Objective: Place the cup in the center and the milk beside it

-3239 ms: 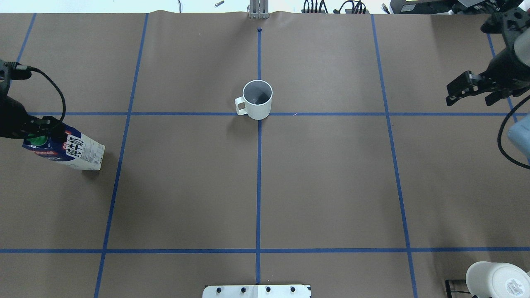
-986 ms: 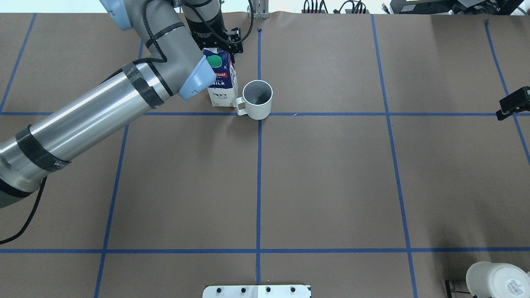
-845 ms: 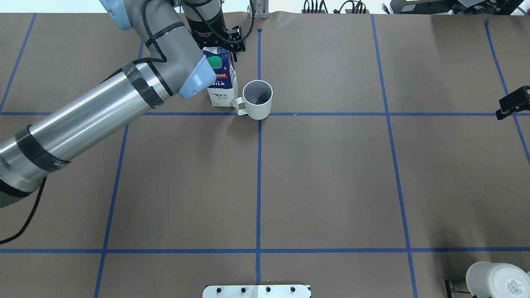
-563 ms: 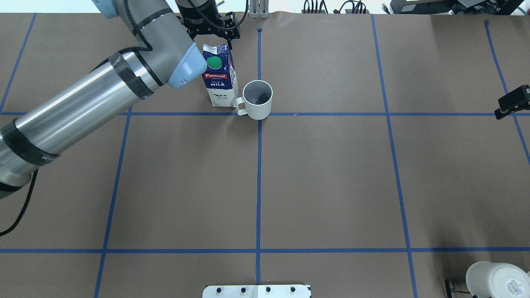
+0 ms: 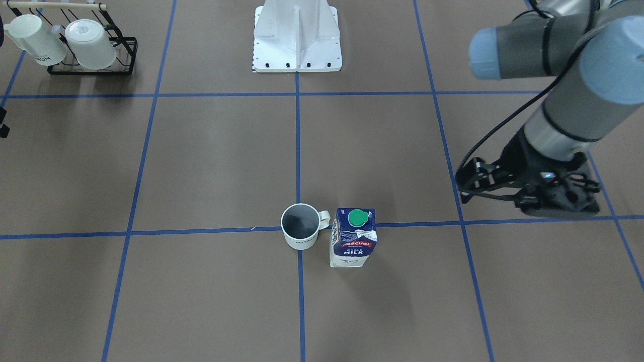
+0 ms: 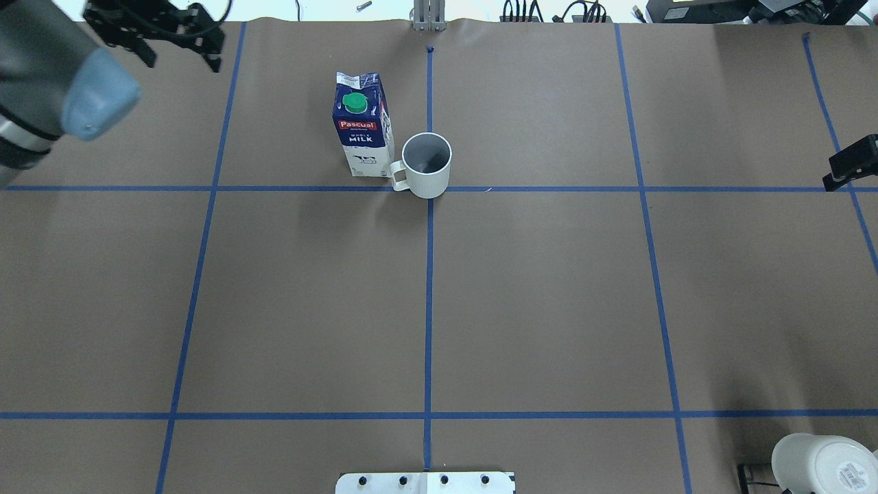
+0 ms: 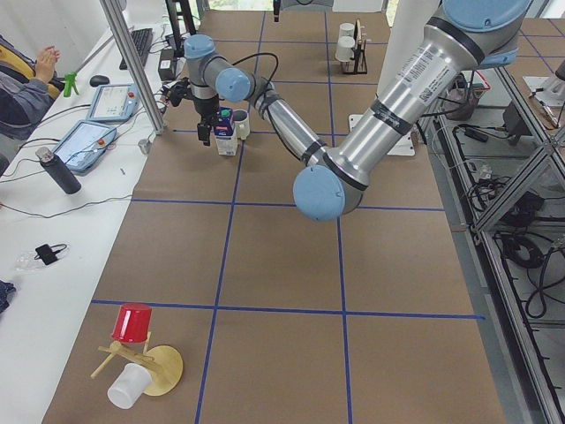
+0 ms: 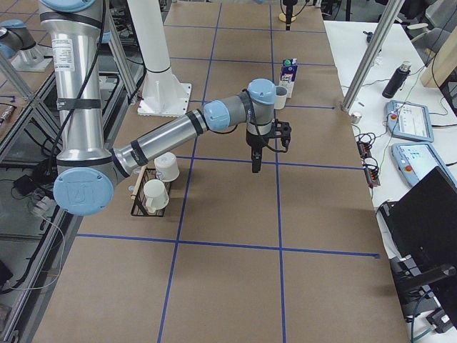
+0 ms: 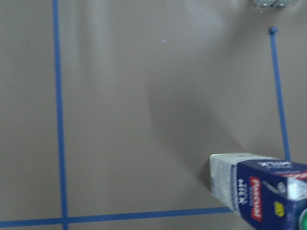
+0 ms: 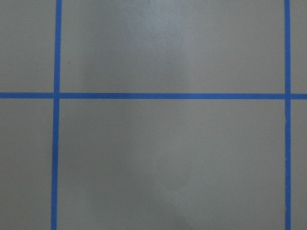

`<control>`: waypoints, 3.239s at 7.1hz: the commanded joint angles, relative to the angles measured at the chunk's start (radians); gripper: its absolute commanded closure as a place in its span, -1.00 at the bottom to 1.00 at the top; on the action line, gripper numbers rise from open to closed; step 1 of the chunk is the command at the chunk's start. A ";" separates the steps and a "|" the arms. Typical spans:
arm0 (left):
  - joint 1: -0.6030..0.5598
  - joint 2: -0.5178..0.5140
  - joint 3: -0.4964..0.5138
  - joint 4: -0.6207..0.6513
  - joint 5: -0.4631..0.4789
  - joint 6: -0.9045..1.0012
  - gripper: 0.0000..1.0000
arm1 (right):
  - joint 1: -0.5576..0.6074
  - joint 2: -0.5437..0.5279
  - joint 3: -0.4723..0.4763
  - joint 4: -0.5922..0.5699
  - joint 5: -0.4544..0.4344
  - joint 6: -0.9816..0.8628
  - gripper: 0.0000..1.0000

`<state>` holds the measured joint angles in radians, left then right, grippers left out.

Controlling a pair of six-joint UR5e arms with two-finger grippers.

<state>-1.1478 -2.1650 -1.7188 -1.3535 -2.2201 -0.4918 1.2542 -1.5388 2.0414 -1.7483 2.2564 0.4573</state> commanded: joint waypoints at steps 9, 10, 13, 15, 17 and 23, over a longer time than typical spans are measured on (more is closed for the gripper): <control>-0.236 0.600 -0.265 -0.070 -0.027 0.400 -0.97 | 0.125 -0.079 0.000 0.002 0.094 -0.110 -1.00; -0.239 0.590 -0.263 -0.059 -0.083 0.397 -0.97 | 0.123 -0.077 0.000 0.003 0.080 -0.115 -1.00; -0.234 0.564 -0.271 -0.059 -0.084 0.307 -0.97 | 0.062 -0.023 0.010 0.009 0.016 -0.154 -1.00; -0.230 0.551 -0.269 -0.061 -0.085 0.258 -0.97 | 0.001 -0.014 0.066 0.000 -0.051 -0.151 -1.00; -0.228 0.551 -0.269 -0.065 -0.085 0.236 -0.97 | -0.001 -0.021 0.069 0.001 -0.046 -0.150 -1.00; -0.222 0.559 -0.266 -0.087 -0.090 0.280 -0.97 | 0.001 -0.027 0.062 -0.002 0.000 -0.146 -1.00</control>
<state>-1.3711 -1.6051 -1.9878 -1.4327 -2.3092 -0.2135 1.2548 -1.5661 2.1065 -1.7497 2.2492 0.3088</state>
